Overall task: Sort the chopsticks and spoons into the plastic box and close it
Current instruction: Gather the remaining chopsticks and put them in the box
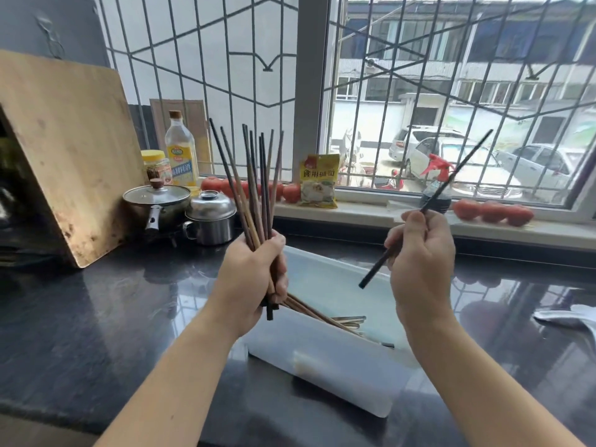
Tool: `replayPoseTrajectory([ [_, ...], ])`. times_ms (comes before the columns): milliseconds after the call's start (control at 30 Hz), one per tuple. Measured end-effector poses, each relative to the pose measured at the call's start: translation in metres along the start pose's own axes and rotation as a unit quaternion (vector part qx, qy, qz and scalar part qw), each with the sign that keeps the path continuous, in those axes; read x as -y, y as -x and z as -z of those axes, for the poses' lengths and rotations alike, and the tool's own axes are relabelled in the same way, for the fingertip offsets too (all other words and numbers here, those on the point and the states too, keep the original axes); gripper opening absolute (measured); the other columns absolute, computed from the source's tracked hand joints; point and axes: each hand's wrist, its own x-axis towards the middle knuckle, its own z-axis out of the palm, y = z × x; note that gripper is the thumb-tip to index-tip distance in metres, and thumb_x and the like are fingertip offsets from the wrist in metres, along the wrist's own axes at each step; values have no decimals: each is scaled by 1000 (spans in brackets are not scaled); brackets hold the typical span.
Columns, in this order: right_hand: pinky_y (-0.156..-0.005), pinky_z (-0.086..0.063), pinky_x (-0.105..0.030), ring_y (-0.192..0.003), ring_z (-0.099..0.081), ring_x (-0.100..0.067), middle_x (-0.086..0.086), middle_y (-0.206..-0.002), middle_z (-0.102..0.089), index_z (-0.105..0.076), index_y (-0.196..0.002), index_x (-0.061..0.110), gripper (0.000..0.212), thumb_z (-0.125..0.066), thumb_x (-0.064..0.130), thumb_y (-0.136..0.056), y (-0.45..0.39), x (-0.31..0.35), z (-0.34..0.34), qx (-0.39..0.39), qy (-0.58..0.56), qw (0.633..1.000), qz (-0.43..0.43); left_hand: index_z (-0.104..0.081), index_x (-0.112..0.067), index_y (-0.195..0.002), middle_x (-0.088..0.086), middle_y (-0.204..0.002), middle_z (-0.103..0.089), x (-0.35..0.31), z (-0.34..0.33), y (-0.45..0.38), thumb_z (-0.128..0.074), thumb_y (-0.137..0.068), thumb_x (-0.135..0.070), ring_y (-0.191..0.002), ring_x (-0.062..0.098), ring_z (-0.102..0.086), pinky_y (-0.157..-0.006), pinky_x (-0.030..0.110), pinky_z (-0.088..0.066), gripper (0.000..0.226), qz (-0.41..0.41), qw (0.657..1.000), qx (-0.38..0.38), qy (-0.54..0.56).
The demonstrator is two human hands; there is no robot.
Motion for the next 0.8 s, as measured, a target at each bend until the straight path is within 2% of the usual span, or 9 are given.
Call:
replayPoseTrajectory([
  [33,-56,-41,-31,-58,-49,-14,-2,-67,-59,-58,-91,22,23,-43,27,-108,0,-2,1,20,65,998,10,-51,-10,-100,9,-64,-47,0,0,-1,-54,-106,-16,-41,20,-40,-42,25,-30,9,6,1000,-14,20],
  [100,-58,-41,-32,-61,-52,-15,-1,-70,-62,-66,-89,19,25,-50,29,-105,4,-6,-5,133,225,965,8,-53,-6,-103,7,-62,-47,0,0,-1,-54,-106,-22,-41,19,-39,-42,25,-29,16,10,999,-26,28],
  [200,-56,-40,-30,-63,-54,-16,-7,-75,-68,-72,-89,12,28,-55,31,-100,10,-16,-16,294,404,866,-24,-56,-3,-106,7,-63,-48,2,-2,0,-54,-106,-23,-42,20,-41,-41,26,-32,20,0,999,-32,12],
  [333,-56,-38,-32,-60,-45,-19,-19,-81,-68,-70,-91,1,29,-54,25,-95,11,-28,-16,378,473,794,-56,-55,-6,-108,9,-64,-47,1,-4,0,-54,-105,-19,-43,20,-41,-43,27,-32,13,2,999,-41,17],
  [433,-59,-42,-28,-65,-50,-20,-7,-69,-61,-70,-75,10,23,-54,18,-88,13,-29,-14,452,516,723,-86,-54,-7,-108,8,-63,-46,0,-3,0,-54,-105,-17,-43,20,-40,-42,27,-31,10,1,999,-40,17],
  [500,-61,-46,-27,-71,-57,-22,-6,-74,-66,-73,-76,14,22,-54,16,-87,14,-30,-13,463,535,700,-92,-54,-7,-107,9,-63,-47,0,-4,1,-54,-104,-17,-44,20,-41,-42,27,-32,10,2,999,-37,12],
  [600,-69,-50,-30,-78,-61,-23,-4,-81,-68,-73,-83,14,21,-55,22,-89,14,-30,-14,440,541,713,-72,-56,-2,-109,8,-64,-47,1,-3,0,-54,-104,-17,-45,20,-41,-42,27,-32,16,6,999,-39,12],
  [700,-79,-53,-32,-87,-62,-17,3,-98,-72,-75,-101,19,23,-53,23,-97,13,-22,-15,306,475,825,5,-58,0,-116,8,-65,-49,2,-3,-1,-51,-105,-15,-46,20,-43,-42,26,-33,20,7,999,-33,10],
  [800,-68,-47,-27,-77,-58,-7,11,-87,-67,-74,-97,19,22,-52,18,-99,12,-12,-15,190,370,908,58,-58,-2,-116,11,-67,-55,1,-1,1,-49,-105,-13,-46,21,-45,-41,27,-36,19,2,1000,-5,-14],
])
